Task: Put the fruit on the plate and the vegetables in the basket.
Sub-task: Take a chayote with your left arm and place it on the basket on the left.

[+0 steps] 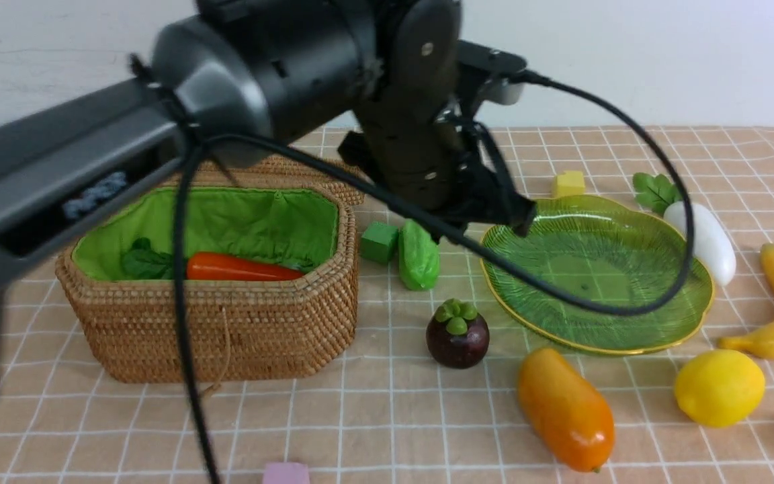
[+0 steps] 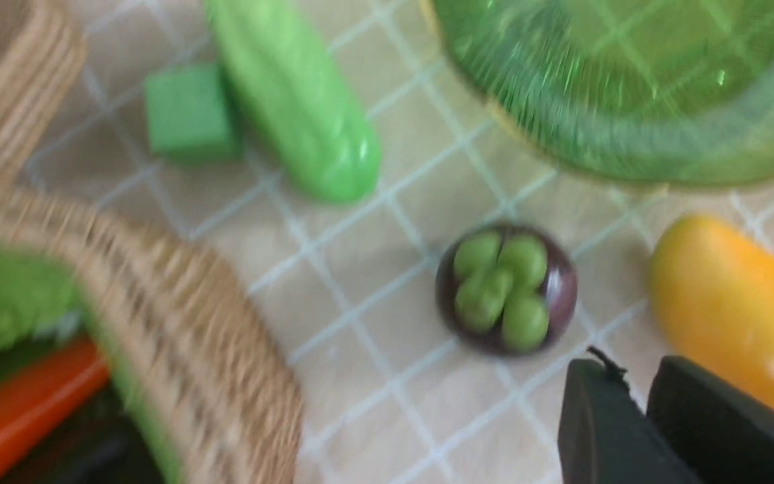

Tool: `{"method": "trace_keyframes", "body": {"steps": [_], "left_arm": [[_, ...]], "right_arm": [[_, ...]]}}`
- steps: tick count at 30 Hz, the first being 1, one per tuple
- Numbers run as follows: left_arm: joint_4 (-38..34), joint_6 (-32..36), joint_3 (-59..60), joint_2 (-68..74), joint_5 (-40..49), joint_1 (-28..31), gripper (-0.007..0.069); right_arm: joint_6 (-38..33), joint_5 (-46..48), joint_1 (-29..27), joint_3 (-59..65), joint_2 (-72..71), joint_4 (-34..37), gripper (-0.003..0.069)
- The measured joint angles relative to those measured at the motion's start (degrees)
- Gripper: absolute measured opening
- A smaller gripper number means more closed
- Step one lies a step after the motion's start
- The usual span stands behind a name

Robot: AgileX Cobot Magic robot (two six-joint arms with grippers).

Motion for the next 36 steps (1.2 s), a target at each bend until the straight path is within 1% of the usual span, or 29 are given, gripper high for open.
{"method": "trace_keyframes", "body": {"steps": [3, 4, 5, 8, 11, 13, 18, 23, 28, 36], "left_arm": [[3.32, -1.32, -8.71, 7.35, 3.27, 0.00, 0.0173], [3.67, -1.47, -10.02, 8.56, 3.67, 0.00, 0.0188], [6.82, -3.24, -14.23, 12.59, 4.62, 0.00, 0.0244], [13.37, -9.83, -20.17, 19.38, 5.10, 0.06, 0.0384], [18.91, -15.28, -21.20, 22.97, 3.45, 0.06, 0.0478], [20.22, -17.21, -21.39, 24.15, 1.33, 0.10, 0.0510], [20.82, -18.36, -21.52, 26.32, -2.10, 0.17, 0.0531], [20.63, -18.99, -21.52, 27.96, -2.52, 1.05, 0.0533], [20.63, -21.18, -21.52, 29.58, -3.74, 3.33, 0.0533], [19.72, -21.36, -21.52, 31.76, -4.32, 3.57, 0.0533]], "right_arm": [[0.04, 1.06, 0.00, 0.00, 0.00, 0.00, 0.0160], [0.04, 1.18, 0.00, 0.00, 0.00, 0.00, 0.0160], [0.28, 1.95, 0.00, 0.00, 0.00, 0.00, 0.0160], [0.58, 2.62, 0.00, 0.00, 0.00, 0.00, 0.0160], [0.69, 2.72, 0.00, 0.00, 0.00, 0.10, 0.0160], [0.75, 2.86, 0.00, 0.00, 0.00, 0.25, 0.0162], [0.91, 3.72, 0.00, 0.00, 0.00, 0.52, 0.0165], [0.91, 4.43, 0.00, 0.00, 0.00, 0.52, 0.0168], [0.91, 4.74, 0.00, 0.00, 0.00, 0.52, 0.0171], [0.91, 4.74, 0.00, 0.00, 0.00, 0.52, 0.0175]]}}
